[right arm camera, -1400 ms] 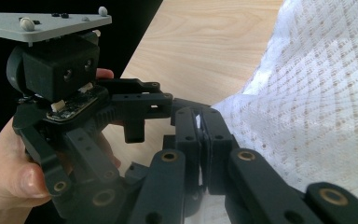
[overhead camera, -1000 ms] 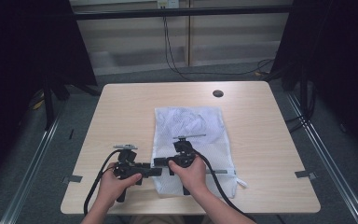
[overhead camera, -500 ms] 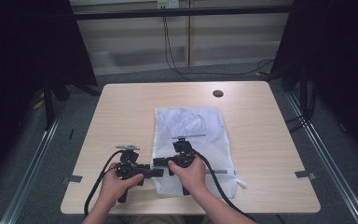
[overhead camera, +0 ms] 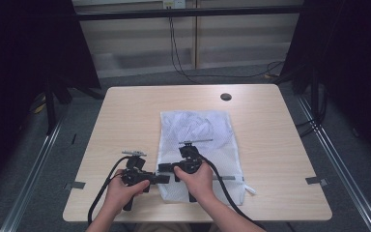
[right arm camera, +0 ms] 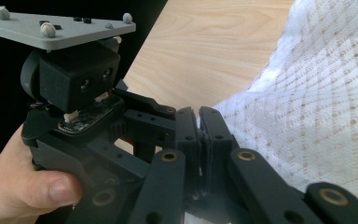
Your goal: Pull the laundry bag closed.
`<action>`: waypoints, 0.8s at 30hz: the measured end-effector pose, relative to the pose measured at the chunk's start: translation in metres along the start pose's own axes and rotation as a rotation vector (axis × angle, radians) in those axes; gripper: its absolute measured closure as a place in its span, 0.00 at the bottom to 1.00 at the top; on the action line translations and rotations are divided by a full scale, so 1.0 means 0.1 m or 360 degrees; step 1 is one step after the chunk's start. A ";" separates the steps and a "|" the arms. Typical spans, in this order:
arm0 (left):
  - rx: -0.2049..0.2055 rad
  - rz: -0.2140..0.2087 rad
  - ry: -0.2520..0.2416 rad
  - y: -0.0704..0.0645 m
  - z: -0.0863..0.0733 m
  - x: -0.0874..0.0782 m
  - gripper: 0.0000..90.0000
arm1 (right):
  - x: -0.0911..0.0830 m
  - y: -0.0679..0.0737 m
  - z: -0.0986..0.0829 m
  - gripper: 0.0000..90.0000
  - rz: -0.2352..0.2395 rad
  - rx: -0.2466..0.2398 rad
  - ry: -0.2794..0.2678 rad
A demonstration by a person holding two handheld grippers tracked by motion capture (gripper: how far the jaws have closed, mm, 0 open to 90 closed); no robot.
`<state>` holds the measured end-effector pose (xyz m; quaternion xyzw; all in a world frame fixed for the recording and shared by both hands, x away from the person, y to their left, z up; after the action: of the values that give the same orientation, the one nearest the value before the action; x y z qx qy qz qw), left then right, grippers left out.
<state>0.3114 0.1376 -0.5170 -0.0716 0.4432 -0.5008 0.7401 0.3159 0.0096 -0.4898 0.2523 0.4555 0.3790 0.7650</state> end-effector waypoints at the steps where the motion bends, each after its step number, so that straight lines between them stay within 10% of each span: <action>1: -0.0003 -0.0002 0.0001 0.00 0.00 0.00 0.77 | 0.00 0.00 0.00 0.97 0.0001 -0.0001 0.0000; 24: -0.0138 -0.0016 0.0000 0.01 0.00 -0.08 0.97 | -0.03 0.01 0.01 0.97 0.0030 -0.0011 0.0005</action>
<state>0.3114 0.1443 -0.5129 -0.1059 0.4642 -0.4848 0.7336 0.3152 0.0075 -0.4876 0.2533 0.4529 0.3881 0.7616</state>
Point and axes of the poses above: each handheld gripper's, and its own axes: x roughly forward along the jaws, z roughly out of its top, y roughly to its left, the point moved 5 cm from there along x, roughly forward along the jaws, and after that the axes turned 5 degrees about x, right-handed, at the moved point
